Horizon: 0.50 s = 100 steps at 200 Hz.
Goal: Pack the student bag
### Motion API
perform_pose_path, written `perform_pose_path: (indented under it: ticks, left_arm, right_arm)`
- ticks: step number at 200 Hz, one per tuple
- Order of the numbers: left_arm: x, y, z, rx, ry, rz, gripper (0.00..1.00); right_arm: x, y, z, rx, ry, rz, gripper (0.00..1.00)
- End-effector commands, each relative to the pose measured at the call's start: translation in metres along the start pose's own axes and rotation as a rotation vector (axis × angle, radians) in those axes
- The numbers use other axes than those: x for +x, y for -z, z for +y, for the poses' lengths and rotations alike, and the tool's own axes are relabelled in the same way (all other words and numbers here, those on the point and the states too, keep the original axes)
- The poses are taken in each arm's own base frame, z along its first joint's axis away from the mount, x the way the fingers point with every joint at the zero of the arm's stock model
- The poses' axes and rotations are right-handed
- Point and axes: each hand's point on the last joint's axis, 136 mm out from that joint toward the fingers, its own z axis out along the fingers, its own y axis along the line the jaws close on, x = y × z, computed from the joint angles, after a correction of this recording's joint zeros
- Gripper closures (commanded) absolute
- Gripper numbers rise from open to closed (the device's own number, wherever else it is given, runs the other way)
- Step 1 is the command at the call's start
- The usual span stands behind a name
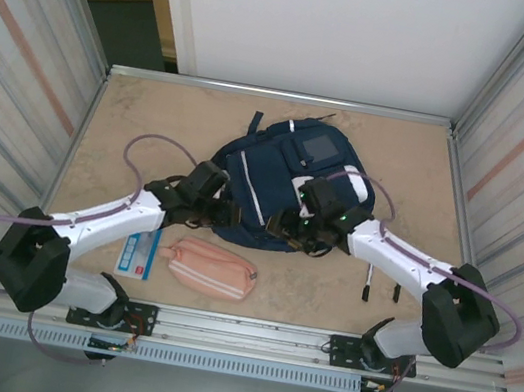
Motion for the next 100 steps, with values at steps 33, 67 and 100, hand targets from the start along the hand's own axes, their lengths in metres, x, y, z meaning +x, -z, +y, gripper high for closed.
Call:
perform_pose_path:
  ticks: [33,67,100]
  left_arm:
    - [0.0,-0.006,0.034,-0.073,0.065,-0.058,0.53]
    - [0.005,-0.008,0.044,-0.079,0.073,-0.045,0.53]
    - [0.01,-0.007,0.049,-0.046,0.108,-0.049,0.52]
  right_arm:
    - [-0.006,-0.012,0.018,0.042,-0.18,-0.143,0.5]
    - [-0.015,-0.021,0.002,0.125,-0.124,-0.201,0.55]
    - [-0.012,-0.035,0.008,0.167,0.036,-0.18,0.58]
